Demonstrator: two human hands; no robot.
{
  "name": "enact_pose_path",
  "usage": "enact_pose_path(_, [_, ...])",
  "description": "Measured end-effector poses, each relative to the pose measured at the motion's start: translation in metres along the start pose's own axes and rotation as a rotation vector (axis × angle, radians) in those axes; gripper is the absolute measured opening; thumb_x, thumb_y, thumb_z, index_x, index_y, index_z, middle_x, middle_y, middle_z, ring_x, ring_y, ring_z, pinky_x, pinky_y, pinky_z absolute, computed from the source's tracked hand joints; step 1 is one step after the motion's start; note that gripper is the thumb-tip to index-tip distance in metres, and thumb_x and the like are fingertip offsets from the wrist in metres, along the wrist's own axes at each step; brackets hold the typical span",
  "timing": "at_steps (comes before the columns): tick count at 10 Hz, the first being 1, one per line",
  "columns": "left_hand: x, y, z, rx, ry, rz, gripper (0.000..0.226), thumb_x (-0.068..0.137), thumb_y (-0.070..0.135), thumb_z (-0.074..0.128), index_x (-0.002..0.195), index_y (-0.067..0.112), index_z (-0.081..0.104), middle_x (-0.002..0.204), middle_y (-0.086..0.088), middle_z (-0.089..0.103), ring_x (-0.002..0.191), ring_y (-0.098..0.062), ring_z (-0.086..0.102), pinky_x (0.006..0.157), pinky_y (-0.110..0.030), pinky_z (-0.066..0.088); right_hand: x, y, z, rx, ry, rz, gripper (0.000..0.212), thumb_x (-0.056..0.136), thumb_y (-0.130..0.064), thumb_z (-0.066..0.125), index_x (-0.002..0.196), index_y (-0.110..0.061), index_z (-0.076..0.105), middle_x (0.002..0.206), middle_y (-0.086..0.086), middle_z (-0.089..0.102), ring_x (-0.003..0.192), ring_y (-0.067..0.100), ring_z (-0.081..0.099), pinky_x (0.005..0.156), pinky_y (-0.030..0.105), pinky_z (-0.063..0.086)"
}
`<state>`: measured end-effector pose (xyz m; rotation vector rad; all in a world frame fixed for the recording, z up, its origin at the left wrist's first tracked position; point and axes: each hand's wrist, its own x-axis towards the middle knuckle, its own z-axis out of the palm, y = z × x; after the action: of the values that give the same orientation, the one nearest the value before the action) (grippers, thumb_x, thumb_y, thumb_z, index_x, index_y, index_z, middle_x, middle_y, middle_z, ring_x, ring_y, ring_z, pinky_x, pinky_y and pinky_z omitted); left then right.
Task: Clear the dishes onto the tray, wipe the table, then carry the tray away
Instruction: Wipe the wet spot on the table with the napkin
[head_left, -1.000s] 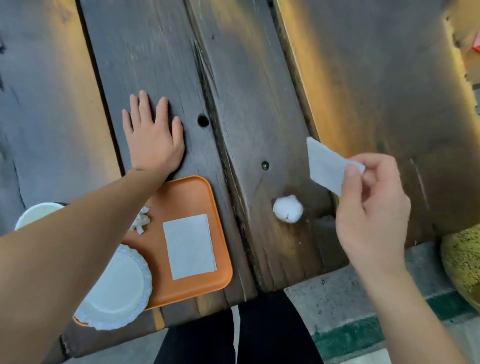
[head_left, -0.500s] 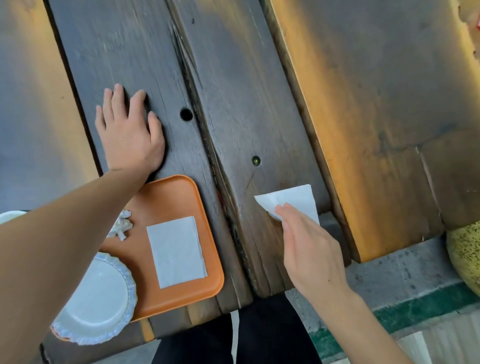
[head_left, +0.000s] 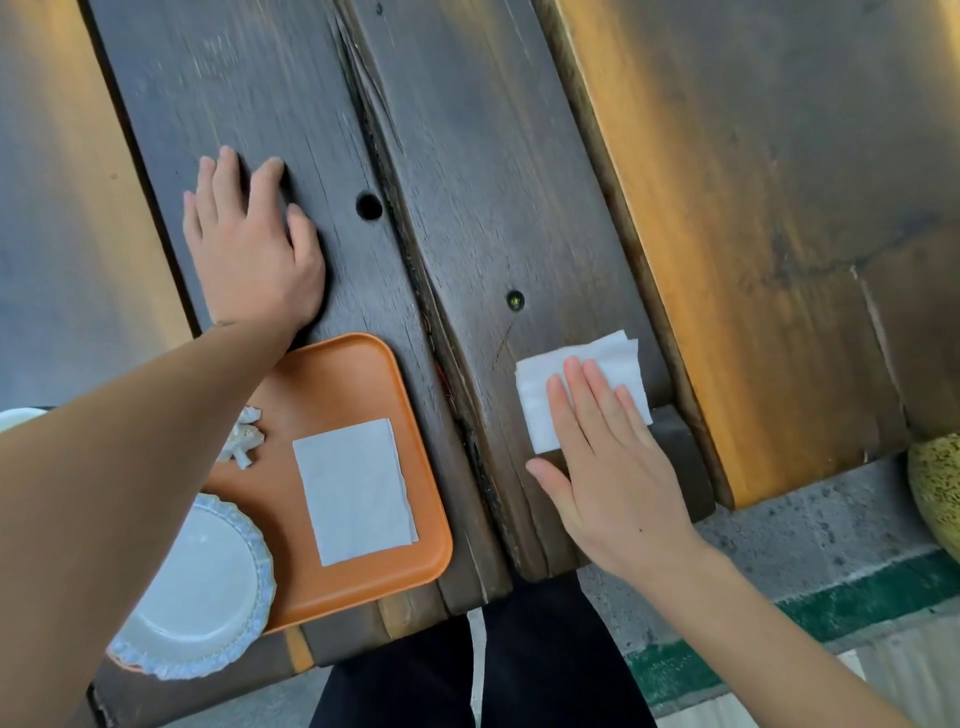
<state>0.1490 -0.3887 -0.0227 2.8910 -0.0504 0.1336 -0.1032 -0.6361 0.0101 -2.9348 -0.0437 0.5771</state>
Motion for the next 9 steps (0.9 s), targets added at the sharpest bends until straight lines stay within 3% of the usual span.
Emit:
enact_pose_path(2, [0.0,0.0,-0.001,0.006,-0.009,0.002,0.051,0.095,0.031,0.033,0.143,0.02,0.046,0.162,-0.013,0.031,0.153,-0.033,0.021,0.125,-0.047,0.012,0.006,-0.015,-0.008,0.035,-0.02,0.036,0.077,0.101,-0.057,0.015,0.157,-0.004,0.007,0.165,0.015,0.001,0.153,0.028,-0.005,0.124,0.047,0.008])
enact_pose_path(3, [0.0,0.001,-0.001,0.005,-0.014,0.002,0.051,0.095,0.031,0.033,0.142,0.019,0.047,0.161,-0.013,0.032,0.152,-0.034,0.021,0.125,-0.048,0.012,-0.034,-0.019,0.0,0.051,-0.051,-0.014,0.072,0.102,-0.051,0.025,0.155,-0.004,0.018,0.164,0.016,0.012,0.153,0.03,0.006,0.12,0.048,0.015])
enact_pose_path(4, [-0.001,0.001,-0.001,0.001,-0.009,0.001,0.05,0.095,0.031,0.033,0.142,0.019,0.047,0.161,-0.014,0.032,0.152,-0.034,0.022,0.125,-0.048,0.013,-0.049,-0.009,0.005,0.066,0.023,-0.073,0.054,0.102,-0.034,0.037,0.149,-0.006,0.04,0.157,0.014,0.034,0.147,0.029,0.029,0.113,0.045,0.035])
enact_pose_path(5, [0.0,0.001,-0.001,-0.006,-0.01,0.004,0.049,0.095,0.032,0.034,0.141,0.019,0.047,0.16,-0.014,0.033,0.152,-0.034,0.022,0.124,-0.049,0.013,-0.028,0.008,0.002,0.158,0.209,-0.079,0.038,0.094,-0.021,0.06,0.131,-0.012,0.063,0.13,0.01,0.06,0.118,0.028,0.054,0.077,0.039,0.057])
enact_pose_path(6, [0.0,0.0,-0.001,-0.009,-0.007,0.003,0.05,0.095,0.033,0.035,0.141,0.018,0.048,0.16,-0.014,0.034,0.152,-0.034,0.023,0.124,-0.049,0.013,-0.007,0.023,0.002,0.308,0.258,-0.141,0.037,0.085,-0.004,0.072,0.122,-0.01,0.069,0.101,0.006,0.061,0.093,0.023,0.052,0.058,0.036,0.055])
enact_pose_path(7, [0.0,0.001,0.0,-0.004,-0.002,0.003,0.05,0.094,0.033,0.036,0.14,0.018,0.048,0.16,-0.013,0.034,0.152,-0.034,0.023,0.124,-0.048,0.013,0.013,0.031,-0.002,0.361,0.262,-0.216,0.037,0.085,0.009,0.061,0.116,-0.007,0.072,0.088,0.008,0.06,0.082,0.02,0.05,0.057,0.031,0.048])
enact_pose_path(9, [0.0,0.001,-0.001,-0.002,0.007,0.012,0.05,0.092,0.029,0.038,0.139,0.016,0.048,0.159,-0.015,0.035,0.151,-0.035,0.023,0.124,-0.05,0.014,0.094,0.039,-0.044,0.336,0.446,0.032,0.019,0.094,-0.006,0.059,0.104,0.001,0.074,0.083,0.014,0.059,0.072,0.025,0.053,0.054,0.041,0.05])
